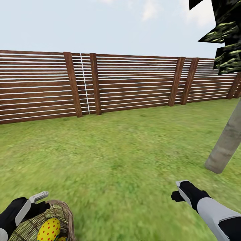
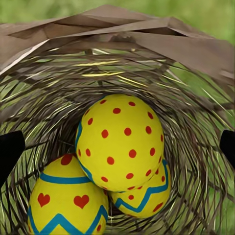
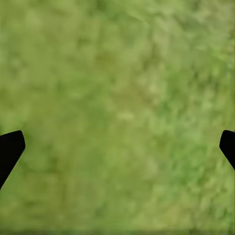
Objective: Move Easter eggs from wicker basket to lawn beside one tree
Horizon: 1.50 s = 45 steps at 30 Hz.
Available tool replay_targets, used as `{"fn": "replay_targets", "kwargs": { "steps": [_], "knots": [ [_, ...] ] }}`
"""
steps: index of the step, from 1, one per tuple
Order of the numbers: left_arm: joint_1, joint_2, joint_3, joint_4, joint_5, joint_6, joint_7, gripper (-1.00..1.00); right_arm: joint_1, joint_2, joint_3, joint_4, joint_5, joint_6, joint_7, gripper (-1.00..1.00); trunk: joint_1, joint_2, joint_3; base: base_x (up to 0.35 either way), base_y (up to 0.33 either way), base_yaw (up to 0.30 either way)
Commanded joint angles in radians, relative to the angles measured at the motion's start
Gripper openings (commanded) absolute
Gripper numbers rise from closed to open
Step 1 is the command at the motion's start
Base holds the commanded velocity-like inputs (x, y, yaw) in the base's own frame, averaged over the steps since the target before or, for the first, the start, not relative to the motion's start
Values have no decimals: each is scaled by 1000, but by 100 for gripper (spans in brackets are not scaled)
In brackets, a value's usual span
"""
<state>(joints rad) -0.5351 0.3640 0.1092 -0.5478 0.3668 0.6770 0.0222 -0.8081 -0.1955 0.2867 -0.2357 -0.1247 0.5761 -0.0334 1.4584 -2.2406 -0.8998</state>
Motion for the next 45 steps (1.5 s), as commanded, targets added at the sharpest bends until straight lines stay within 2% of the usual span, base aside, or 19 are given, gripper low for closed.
{"fn": "replay_targets", "kwargs": {
  "steps": [1,10,26,34,45],
  "knots": [
    [0,0,3,-2,6,6,2,100,0,-1,7,-2,-10,5,-3,100,0,0,-1,-3,0,0],
    [0,-1,3,-3,6,6,2,100,0,-1,6,-2,-10,6,-4,100,0,0,-1,0,0,0],
    [0,-2,3,-2,7,6,2,100,0,-1,6,-2,-10,6,-4,100,61,-112,-51,0,0,0],
    [0,-15,1,-1,6,6,2,100,0,-2,6,-2,-10,6,-3,100,92,-168,-76,0,0,0],
    [0,-14,1,-1,6,6,2,100,0,-2,8,-2,-10,6,-3,100,134,-245,-111,0,0,0]
  ]
}}
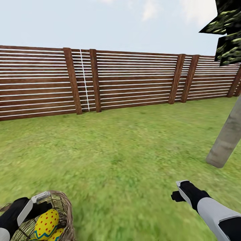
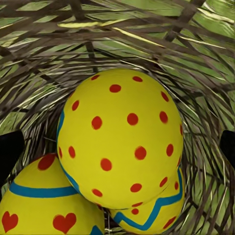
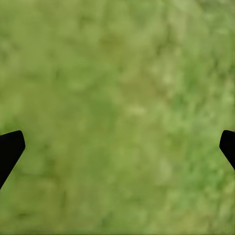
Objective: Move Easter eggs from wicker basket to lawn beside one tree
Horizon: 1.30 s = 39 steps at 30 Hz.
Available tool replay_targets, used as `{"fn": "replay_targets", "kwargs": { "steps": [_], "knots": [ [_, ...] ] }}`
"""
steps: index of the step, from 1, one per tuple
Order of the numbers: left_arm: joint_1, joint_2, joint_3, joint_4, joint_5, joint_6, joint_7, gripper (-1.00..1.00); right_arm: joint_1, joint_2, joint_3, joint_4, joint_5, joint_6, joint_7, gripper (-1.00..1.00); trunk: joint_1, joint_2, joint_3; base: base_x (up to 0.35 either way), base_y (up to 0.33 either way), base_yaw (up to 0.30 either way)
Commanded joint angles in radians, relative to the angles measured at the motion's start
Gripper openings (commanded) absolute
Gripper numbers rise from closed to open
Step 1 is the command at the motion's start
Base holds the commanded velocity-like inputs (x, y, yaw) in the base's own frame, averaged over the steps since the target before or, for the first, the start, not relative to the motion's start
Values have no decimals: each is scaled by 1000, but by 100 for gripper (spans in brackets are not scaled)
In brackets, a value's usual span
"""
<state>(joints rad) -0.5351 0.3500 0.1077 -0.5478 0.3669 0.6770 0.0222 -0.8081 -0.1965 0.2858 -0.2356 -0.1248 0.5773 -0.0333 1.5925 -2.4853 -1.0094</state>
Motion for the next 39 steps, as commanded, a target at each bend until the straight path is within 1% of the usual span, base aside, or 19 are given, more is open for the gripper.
{"fn": "replay_targets", "kwargs": {
  "steps": [1,2,28,32,39],
  "knots": [
    [0,0,3,-1,6,6,2,100,0,-1,8,-2,-10,5,-3,100,4,-8,-4,0,0,0],
    [0,0,3,-1,6,6,2,100,0,-1,8,-2,-10,5,-3,100,8,-15,-7,0,0,0],
    [0,-3,3,-3,6,6,3,100,0,-1,7,-2,-10,5,-3,100,19,-21,-108,0,0,0],
    [0,-14,3,-2,6,6,3,100,0,-1,7,-2,-10,5,-3,100,19,-21,-108,0,0,0],
    [0,-16,3,-2,6,6,3,100,0,-1,7,-2,-10,5,-3,100,19,-21,-108,0,0,0]
  ]
}}
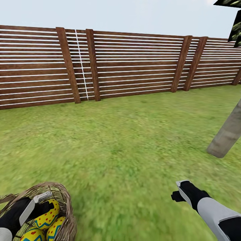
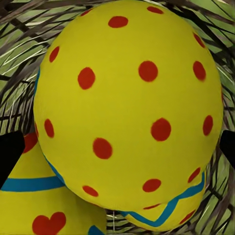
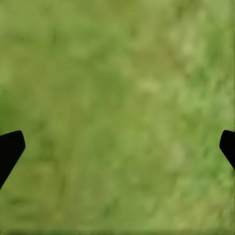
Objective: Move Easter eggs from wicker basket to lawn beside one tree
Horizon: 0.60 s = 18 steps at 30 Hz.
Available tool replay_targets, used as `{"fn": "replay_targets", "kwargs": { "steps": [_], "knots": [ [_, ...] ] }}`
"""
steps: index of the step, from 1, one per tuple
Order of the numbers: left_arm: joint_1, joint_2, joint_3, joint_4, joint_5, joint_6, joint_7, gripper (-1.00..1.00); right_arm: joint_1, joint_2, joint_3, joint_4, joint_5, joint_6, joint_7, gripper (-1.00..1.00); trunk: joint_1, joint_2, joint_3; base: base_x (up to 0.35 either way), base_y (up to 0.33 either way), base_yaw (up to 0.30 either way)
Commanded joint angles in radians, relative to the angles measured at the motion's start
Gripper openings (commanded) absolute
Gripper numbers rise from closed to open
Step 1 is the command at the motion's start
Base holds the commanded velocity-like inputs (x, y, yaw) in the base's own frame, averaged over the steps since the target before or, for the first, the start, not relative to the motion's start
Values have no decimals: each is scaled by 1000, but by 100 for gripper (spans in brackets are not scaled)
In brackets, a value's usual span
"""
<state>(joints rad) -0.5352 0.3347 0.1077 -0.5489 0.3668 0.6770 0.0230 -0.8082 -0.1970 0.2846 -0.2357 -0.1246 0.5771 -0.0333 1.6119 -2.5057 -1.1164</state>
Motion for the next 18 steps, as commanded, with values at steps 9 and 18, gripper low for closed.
{"fn": "replay_targets", "kwargs": {
  "steps": [9,18],
  "knots": [
    [0,0,4,1,6,-68,4,100,0,-1,8,-2,-10,6,-3,100,0,0,-1,117,0,0],
    [0,3,0,7,3,-67,4,100,0,1,11,-2,-10,6,-3,100,0,0,-1,0,0,0]
  ]
}}
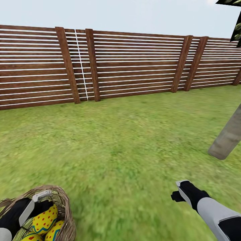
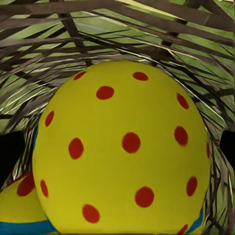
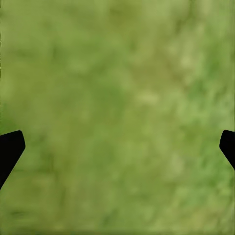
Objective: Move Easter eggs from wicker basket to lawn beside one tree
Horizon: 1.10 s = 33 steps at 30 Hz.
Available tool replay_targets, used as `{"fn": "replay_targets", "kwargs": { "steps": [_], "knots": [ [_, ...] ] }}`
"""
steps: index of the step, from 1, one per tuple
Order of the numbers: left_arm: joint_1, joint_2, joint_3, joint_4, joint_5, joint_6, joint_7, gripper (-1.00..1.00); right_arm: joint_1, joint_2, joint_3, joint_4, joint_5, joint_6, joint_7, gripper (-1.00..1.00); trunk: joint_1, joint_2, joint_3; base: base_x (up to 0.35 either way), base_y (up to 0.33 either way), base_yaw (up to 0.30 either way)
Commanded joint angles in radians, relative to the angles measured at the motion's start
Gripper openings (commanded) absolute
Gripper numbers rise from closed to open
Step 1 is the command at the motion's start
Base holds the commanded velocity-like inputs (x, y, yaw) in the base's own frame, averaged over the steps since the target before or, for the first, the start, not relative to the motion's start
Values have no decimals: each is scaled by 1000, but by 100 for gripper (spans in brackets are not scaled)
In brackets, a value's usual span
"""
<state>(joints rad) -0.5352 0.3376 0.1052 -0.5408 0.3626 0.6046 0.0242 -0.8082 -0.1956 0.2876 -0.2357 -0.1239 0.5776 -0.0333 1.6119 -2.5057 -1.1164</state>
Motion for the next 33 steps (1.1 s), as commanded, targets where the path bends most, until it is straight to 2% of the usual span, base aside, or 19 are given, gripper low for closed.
{"fn": "replay_targets", "kwargs": {
  "steps": [1,6,15,16,32,33],
  "knots": [
    [0,0,2,-1,8,7,2,100,0,-1,8,-2,-10,5,-3,100,0,0,-1,0,0,0],
    [0,-1,2,-2,9,7,2,100,0,-1,8,-2,-11,5,-3,100,1,-1,-9,0,0,0],
    [0,-2,3,-4,7,7,5,100,0,-2,6,-2,-11,5,-3,100,1,-1,-9,0,0,0],
    [0,-2,4,-5,7,7,6,-100,0,-2,5,-2,-11,5,-2,100,1,-1,-9,0,0,0],
    [0,-3,2,-7,9,4,4,-100,0,-2,6,-2,-10,5,-1,100,1,-1,-9,0,0,0],
    [0,-3,2,-8,7,-4,9,100,0,-2,5,-2,-10,5,-1,100,1,-1,-9,0,0,0]
  ]
}}
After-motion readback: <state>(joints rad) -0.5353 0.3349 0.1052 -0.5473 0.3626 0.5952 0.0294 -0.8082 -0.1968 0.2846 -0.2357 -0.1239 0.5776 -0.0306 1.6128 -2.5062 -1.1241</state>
